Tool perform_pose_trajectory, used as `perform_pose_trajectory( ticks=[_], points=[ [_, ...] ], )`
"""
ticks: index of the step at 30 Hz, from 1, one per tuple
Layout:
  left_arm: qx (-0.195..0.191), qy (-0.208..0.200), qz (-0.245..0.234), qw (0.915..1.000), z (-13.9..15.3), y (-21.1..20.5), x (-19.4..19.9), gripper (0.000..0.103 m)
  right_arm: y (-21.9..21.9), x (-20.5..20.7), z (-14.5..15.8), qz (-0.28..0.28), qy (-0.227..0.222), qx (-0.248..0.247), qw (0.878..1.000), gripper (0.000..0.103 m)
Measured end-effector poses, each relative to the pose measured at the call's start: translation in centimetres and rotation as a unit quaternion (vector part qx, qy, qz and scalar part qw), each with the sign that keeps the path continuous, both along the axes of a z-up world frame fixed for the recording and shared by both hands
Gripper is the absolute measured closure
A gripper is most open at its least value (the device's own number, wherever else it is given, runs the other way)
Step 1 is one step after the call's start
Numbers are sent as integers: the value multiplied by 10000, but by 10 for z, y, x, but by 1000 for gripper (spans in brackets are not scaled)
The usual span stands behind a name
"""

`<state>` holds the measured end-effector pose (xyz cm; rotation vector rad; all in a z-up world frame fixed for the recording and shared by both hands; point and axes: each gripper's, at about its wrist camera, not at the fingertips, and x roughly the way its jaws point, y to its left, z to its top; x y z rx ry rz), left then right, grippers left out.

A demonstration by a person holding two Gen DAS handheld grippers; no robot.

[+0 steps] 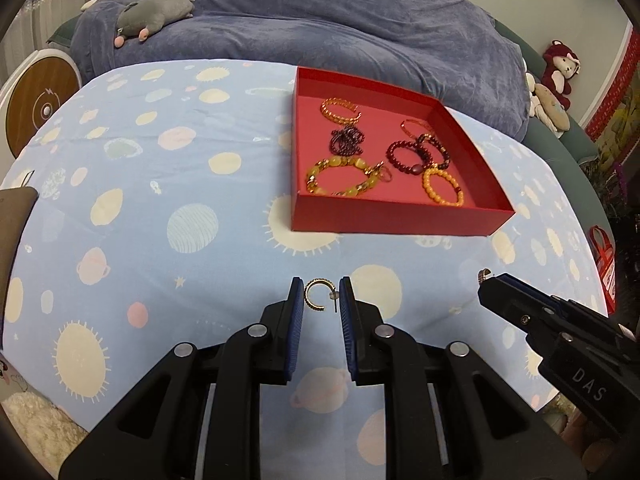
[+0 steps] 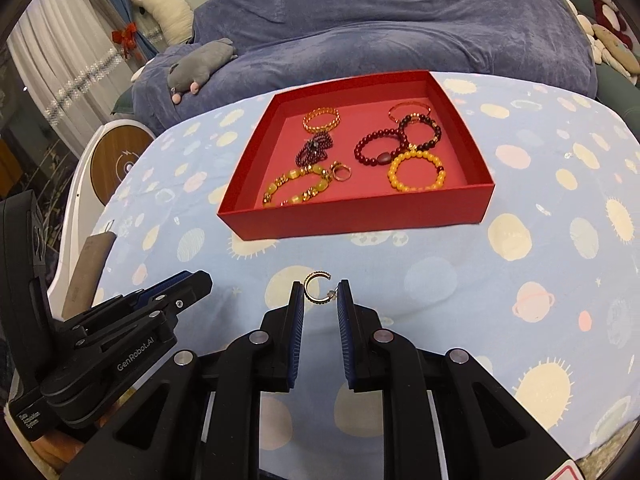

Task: Organize jewelry
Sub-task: 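Carry both gold hoop earrings into the red box and open both tools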

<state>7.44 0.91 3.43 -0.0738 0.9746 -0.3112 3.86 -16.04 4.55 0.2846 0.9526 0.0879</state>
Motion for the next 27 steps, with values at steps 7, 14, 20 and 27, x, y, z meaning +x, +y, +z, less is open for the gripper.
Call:
perform_pose_trajectory(
  ticks=[7, 14, 20, 27],
  points=[
    [-138, -274, -173, 9994, 29, -27, 23, 85, -15, 21, 27, 2, -366, -108, 9993, 87],
    [-80, -468, -232, 9986, 41, -55, 63, 85, -32, 57, 38, -65, -577, -272, 9979, 87],
    [74, -483, -268, 9984, 36, -72, 96, 85, -42, 87, 29, -63, -552, -418, 9976, 87],
    [222, -424, -273, 9985, 22, -83, 124, 85, -47, 115, 15, -51, -491, -474, 9977, 87]
  ],
)
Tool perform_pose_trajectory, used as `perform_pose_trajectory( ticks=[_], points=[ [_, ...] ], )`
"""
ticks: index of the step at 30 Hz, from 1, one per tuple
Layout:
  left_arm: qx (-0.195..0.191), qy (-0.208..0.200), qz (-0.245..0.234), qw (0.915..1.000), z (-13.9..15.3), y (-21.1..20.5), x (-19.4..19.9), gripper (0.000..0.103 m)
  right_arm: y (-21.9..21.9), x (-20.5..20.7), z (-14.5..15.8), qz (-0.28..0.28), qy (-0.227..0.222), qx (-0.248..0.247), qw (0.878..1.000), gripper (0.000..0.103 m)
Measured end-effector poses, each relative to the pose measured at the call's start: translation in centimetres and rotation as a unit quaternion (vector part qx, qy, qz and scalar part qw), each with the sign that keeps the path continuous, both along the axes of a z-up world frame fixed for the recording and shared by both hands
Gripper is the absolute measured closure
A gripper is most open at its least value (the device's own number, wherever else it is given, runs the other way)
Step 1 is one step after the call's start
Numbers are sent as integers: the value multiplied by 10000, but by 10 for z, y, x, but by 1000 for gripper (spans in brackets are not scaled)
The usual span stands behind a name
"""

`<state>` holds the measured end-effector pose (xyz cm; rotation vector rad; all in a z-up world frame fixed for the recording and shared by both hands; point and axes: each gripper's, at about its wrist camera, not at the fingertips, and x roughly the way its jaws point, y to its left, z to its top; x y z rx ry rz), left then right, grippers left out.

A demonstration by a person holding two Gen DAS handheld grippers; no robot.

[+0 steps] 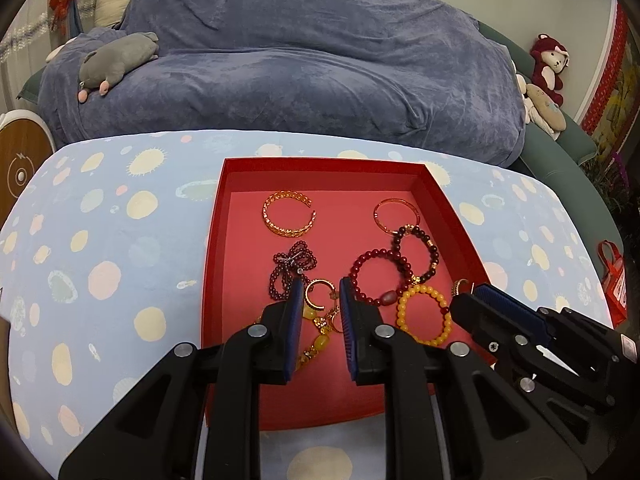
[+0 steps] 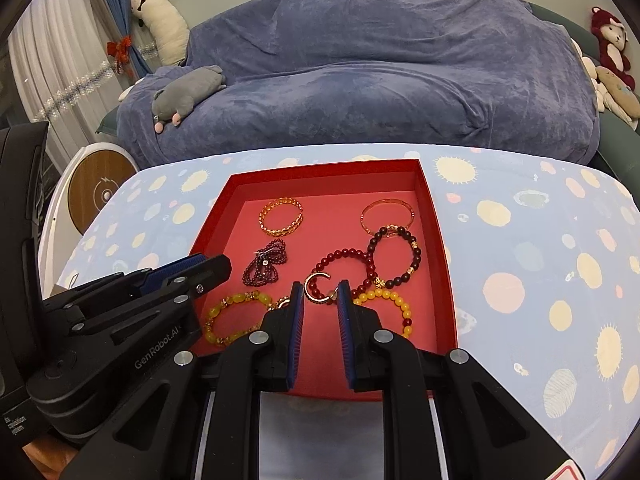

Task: Organize jewelry
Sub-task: 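Carry both gold hoop earrings into the red box and open both tools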

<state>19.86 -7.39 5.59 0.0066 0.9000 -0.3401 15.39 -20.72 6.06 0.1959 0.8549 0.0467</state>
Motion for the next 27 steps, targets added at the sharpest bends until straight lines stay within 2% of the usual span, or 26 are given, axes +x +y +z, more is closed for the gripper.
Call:
perform_pose_trajectory(
  ticks=[11, 27],
  points=[
    [94, 163, 25, 9998, -22, -10, 27, 85, -3, 31, -19, 35, 160, -39, 9999, 87],
    [279, 232, 60, 9993, -32, -12, 32, 83, -2, 40, -29, 47, 318, -30, 9995, 86]
  ],
)
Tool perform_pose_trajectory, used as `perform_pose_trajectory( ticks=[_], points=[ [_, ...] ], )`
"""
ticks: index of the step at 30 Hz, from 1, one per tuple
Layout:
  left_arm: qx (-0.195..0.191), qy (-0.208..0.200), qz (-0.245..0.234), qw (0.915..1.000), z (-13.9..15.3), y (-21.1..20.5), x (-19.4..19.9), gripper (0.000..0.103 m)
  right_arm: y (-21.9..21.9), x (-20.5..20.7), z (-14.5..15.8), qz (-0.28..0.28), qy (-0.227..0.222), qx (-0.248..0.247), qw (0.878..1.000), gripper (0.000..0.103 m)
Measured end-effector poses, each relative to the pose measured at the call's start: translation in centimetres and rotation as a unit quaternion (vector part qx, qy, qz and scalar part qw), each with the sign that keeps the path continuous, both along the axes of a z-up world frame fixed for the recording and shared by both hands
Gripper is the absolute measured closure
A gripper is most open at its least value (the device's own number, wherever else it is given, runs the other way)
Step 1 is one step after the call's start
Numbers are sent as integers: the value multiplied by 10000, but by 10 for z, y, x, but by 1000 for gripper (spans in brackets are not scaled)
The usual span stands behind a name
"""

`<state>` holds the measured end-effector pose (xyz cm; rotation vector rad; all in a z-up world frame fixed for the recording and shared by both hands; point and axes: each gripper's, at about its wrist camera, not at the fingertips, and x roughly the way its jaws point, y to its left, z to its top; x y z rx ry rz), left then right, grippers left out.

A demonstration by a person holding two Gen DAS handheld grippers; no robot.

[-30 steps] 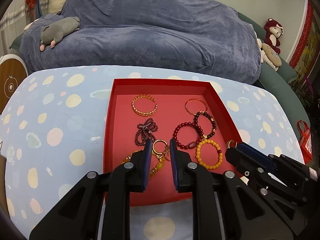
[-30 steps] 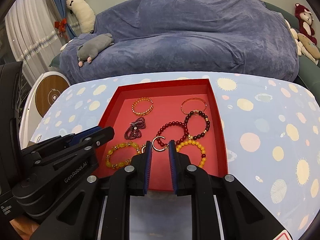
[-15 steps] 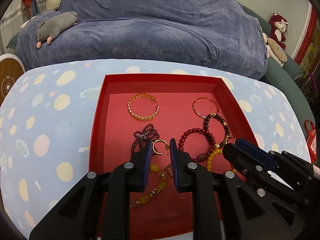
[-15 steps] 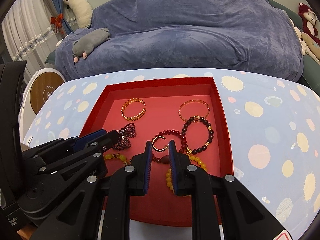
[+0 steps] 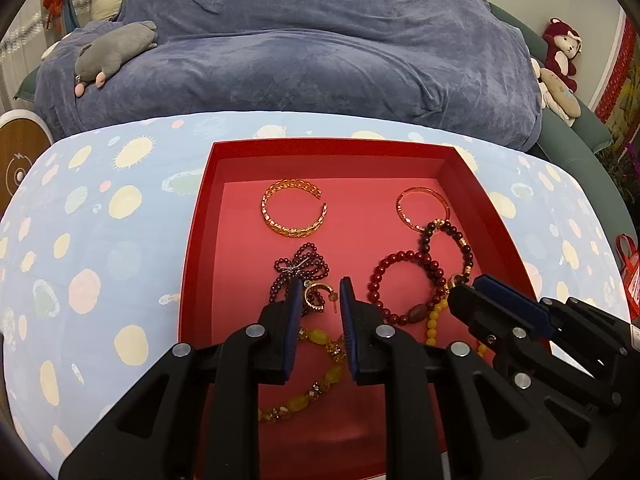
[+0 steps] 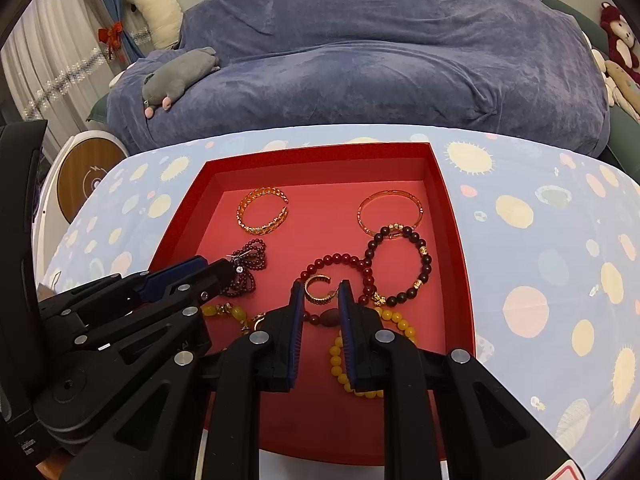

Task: Organize jewelry
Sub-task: 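Carry both gold hoop earrings into the red box and open both tools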

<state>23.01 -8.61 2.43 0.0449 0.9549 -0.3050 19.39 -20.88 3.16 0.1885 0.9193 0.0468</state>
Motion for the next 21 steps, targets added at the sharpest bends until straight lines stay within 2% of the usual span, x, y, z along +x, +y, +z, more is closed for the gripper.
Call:
perform_pose_trajectory(
  ticks=[1, 3, 7, 12, 21],
  points=[
    [26, 9, 11, 10000, 0, 0, 0, 77, 0, -1, 1, -14, -18, -9, 10000, 86],
    [73, -20, 52, 10000, 2, 0, -2, 72, 0, -2, 2, -11, -19, -52, 10000, 85],
    [115, -47, 106, 9999, 6, 2, -4, 66, 1, -4, 7, 0, -36, -120, 9999, 84],
    [135, -119, 177, 9997, 17, 3, -10, 61, -2, -12, 17, -74, -108, -168, 9998, 82],
    [177, -176, 193, 9995, 33, 4, -36, 61, -2, -39, 31, -196, -181, -235, 9994, 81]
  ],
)
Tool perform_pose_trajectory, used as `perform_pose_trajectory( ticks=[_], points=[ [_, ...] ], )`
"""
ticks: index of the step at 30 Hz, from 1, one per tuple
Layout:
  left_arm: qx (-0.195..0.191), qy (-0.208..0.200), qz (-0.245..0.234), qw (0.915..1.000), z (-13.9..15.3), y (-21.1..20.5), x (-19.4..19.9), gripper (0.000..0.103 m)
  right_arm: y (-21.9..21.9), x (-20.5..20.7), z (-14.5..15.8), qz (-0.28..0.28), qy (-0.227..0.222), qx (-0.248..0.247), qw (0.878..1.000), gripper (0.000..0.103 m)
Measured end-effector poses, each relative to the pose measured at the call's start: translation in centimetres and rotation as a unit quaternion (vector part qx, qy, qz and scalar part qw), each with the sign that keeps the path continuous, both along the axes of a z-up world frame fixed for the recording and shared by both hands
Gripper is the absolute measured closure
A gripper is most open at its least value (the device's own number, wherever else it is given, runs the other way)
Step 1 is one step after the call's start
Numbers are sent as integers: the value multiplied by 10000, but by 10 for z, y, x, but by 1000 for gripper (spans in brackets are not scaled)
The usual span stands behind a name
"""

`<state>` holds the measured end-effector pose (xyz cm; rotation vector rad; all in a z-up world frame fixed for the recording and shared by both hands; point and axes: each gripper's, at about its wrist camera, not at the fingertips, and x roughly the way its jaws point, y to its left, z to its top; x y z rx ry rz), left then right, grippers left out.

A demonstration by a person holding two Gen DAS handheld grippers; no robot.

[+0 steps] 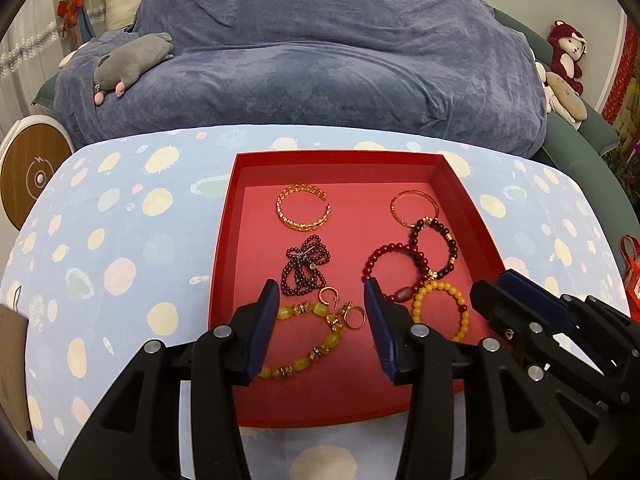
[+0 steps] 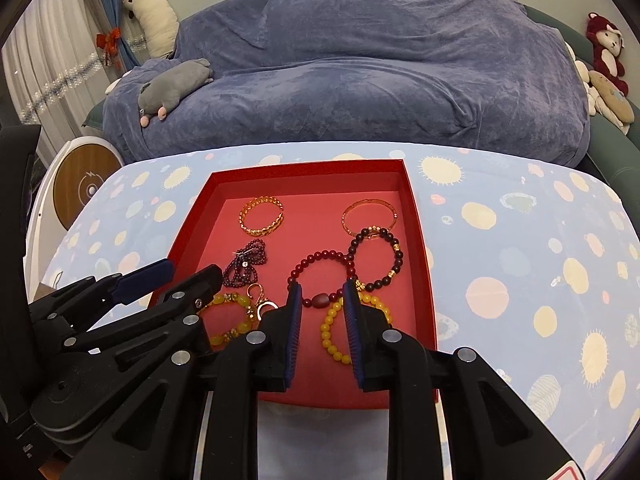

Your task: Organize jewelry

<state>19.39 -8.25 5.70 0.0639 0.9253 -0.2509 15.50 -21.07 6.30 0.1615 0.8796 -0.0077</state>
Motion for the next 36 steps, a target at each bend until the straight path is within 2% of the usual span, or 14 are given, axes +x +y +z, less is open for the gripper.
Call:
perform_pose_trajectory(
  ticks=[4, 8, 12, 17, 19, 22, 25, 29, 36],
  points=[
    [3, 27, 19, 10000, 3, 0, -15, 61, 1, -14, 2, -81, 9, -73, 9999, 81],
    [24, 15, 97, 9999, 5, 4, -28, 60, -1, -29, 4, -264, 26, -139, 9996, 69],
    [62, -19, 230, 9997, 7, 8, -40, 49, -2, -43, 6, -381, -12, -209, 9991, 61],
    [162, -59, 278, 9995, 7, 10, -52, 46, -4, -58, 7, -506, -42, -317, 9982, 54],
    [238, -110, 333, 9991, 8, 11, -57, 41, -4, -64, 7, -544, -37, -329, 9980, 51],
    [278, -131, 460, 9985, 7, 16, -62, 33, -6, -71, 6, -626, -75, -323, 9975, 44],
    [318, -174, 573, 9977, 8, 21, -67, 26, -9, -79, 5, -744, -100, -296, 9967, 32],
    [366, -179, 622, 9972, 6, 25, -72, 23, -10, -86, 3, -792, -119, -294, 9964, 20],
    [442, -133, 702, 9965, -2, 31, -80, 18, -9, -92, -4, -741, -79, -242, 9969, 18]
  ],
)
